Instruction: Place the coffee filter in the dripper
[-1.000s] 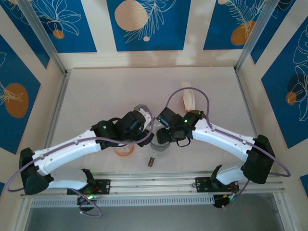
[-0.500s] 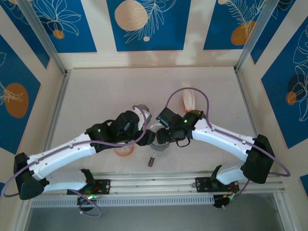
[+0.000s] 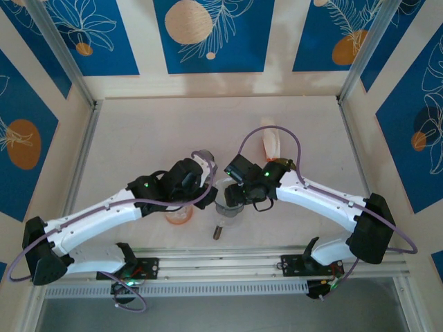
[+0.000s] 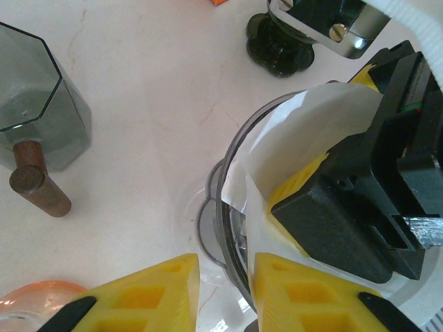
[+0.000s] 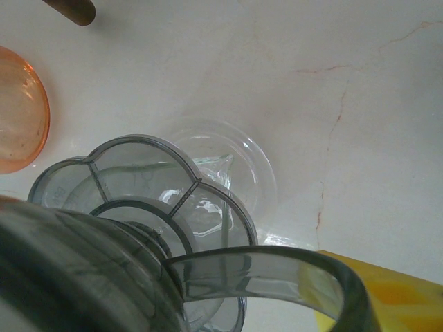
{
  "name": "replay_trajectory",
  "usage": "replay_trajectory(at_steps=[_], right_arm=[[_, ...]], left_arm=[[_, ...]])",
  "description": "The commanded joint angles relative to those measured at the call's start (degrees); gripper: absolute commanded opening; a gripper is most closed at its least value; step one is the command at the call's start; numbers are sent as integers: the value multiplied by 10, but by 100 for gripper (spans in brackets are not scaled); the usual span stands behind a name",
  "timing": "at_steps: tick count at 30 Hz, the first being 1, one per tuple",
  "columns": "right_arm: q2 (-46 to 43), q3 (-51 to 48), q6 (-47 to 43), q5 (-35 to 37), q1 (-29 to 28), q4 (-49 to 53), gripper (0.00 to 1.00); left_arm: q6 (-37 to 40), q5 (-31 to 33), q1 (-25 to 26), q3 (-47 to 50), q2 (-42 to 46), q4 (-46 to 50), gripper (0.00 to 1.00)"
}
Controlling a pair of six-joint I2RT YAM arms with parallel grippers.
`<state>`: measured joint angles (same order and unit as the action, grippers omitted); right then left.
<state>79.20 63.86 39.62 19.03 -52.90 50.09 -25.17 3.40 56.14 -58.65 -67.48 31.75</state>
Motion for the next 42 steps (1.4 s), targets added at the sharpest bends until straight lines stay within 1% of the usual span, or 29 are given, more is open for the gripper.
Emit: replay_trajectory(at_steps=[1, 5, 10, 19, 24, 28, 32, 36, 42], right_arm=[[-1, 3, 9, -3, -2, 1, 65], [-23, 7, 7, -2, -3, -15, 66], [-72, -6, 14, 5, -3, -34, 67], [-128, -36, 32, 21, -2, -3, 67], [-148, -56, 39, 27, 8, -2, 66], [-146, -62, 40, 22, 9, -10, 67], [-145, -58, 38, 18, 9, -16, 67], [-158, -50, 31, 16, 5, -27, 67], [-181, -42, 34, 26, 2, -33, 68]], left_arm=[[2, 2, -6, -9, -4, 22, 27], [1, -5, -5, -10, -5, 16, 29], [0, -8, -5, -8, -5, 10, 29], [0, -9, -5, -6, -5, 7, 29], [0, -7, -5, -4, -5, 8, 26], [-1, -8, -5, -5, -6, 8, 26], [-2, -9, -5, -7, -5, 7, 28], [-2, -11, -5, -9, -4, 6, 34], [-4, -13, -5, -6, -5, 2, 34]])
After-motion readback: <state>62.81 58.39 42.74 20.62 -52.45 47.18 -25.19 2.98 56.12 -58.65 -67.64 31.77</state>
